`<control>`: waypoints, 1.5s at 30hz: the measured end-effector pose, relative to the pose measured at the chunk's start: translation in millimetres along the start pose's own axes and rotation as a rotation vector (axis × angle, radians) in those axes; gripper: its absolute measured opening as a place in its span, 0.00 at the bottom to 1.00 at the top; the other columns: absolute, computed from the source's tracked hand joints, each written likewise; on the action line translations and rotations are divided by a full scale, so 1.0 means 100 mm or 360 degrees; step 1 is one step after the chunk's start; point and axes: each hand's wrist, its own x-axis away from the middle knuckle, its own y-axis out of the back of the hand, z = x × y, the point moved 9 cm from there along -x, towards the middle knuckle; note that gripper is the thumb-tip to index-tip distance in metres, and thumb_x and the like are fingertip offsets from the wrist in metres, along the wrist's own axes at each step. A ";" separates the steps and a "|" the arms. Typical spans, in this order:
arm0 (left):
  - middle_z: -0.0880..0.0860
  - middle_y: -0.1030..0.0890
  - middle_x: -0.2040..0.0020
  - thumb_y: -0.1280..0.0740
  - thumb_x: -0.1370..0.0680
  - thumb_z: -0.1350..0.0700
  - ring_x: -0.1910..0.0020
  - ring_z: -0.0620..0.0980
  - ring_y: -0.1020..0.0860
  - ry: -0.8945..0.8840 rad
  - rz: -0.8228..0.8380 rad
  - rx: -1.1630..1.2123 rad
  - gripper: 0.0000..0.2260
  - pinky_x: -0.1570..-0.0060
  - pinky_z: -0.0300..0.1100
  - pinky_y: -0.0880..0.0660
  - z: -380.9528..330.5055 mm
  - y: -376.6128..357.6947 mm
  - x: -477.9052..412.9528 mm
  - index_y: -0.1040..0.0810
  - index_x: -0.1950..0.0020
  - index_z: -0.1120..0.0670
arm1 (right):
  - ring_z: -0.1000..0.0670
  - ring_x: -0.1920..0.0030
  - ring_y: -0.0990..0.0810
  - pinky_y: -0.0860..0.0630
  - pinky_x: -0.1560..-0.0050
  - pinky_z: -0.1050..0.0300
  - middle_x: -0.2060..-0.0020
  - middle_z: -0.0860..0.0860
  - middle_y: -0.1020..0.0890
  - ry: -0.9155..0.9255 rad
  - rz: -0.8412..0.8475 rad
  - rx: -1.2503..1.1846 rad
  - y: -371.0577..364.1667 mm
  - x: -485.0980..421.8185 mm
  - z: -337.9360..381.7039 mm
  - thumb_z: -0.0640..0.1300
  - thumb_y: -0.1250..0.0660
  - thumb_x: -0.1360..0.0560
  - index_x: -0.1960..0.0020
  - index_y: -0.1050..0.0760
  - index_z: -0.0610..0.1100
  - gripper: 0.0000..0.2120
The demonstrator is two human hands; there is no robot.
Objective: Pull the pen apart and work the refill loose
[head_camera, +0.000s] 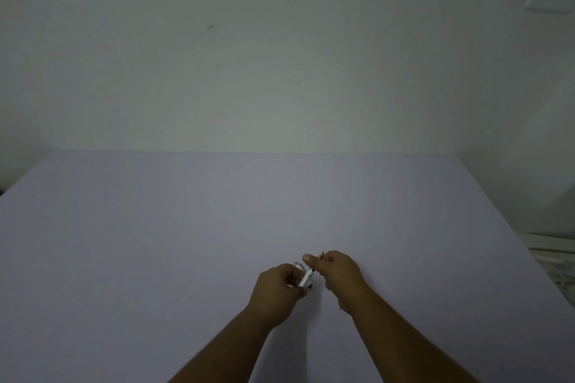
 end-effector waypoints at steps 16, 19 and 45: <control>0.42 0.21 0.65 0.28 0.30 0.60 0.69 0.41 0.25 0.0090 -0.0011 0.0037 0.08 0.67 0.34 0.28 0.05 0.05 -0.07 0.22 0.62 0.47 | 0.59 0.68 0.23 0.30 0.63 0.64 0.66 0.55 0.20 0.0086 0.0104 -0.0203 -0.06 -0.01 0.13 0.43 0.31 0.28 0.63 0.21 0.48 0.05; 0.40 0.22 0.65 0.28 0.30 0.59 0.66 0.39 0.24 0.0056 -0.0007 -0.0007 0.07 0.67 0.32 0.29 0.04 0.04 -0.08 0.22 0.61 0.47 | 0.54 0.69 0.27 0.32 0.66 0.60 0.71 0.53 0.24 0.0078 -0.0023 0.0004 0.00 -0.04 0.12 0.49 0.28 0.30 0.70 0.29 0.45 0.15; 0.45 0.21 0.60 0.28 0.29 0.60 0.63 0.39 0.25 0.0070 -0.0110 -0.0045 0.06 0.67 0.28 0.34 -0.01 0.13 -0.09 0.18 0.54 0.53 | 0.53 0.66 0.29 0.32 0.69 0.61 0.63 0.51 0.23 -0.0091 0.0091 -0.0196 -0.05 -0.13 0.07 0.53 0.29 0.29 0.59 0.23 0.45 0.11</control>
